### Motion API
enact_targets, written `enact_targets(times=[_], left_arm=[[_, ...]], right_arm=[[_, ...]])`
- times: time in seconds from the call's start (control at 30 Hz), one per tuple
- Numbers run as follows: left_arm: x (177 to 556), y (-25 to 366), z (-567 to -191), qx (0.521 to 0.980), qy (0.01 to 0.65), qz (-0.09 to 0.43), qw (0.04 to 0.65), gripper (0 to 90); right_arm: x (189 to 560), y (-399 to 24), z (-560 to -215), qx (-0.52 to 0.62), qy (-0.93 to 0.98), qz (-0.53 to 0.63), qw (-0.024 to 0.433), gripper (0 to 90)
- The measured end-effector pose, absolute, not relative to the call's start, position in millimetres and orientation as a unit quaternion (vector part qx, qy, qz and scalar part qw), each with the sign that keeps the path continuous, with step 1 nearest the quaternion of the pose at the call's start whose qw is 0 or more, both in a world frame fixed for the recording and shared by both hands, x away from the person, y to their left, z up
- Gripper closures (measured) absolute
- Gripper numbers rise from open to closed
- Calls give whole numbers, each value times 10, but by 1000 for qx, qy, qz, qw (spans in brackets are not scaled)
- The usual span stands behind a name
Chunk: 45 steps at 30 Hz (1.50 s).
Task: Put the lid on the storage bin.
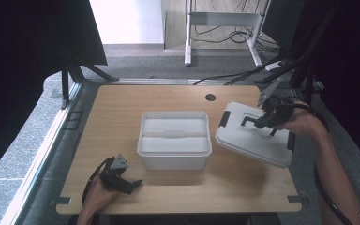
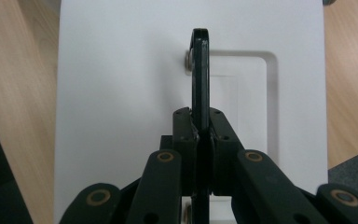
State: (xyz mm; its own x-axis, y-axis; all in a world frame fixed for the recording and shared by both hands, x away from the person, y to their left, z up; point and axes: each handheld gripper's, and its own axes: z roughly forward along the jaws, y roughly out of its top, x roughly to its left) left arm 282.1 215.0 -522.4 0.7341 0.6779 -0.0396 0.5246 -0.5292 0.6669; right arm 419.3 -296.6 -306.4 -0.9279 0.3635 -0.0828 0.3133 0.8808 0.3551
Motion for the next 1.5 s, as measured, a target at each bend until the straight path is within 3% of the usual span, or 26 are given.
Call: enact_targets(times=[0.47,1.5], left_arm=[[2821,2151,-5223,868,346,113,339,0],[2821,2153,-5222,868,345,112,339,0]], right_arm=[[4188,-2570,-2607,119,968,204,80,839],[4302,-723,-2897,-10,977,210,29,838]])
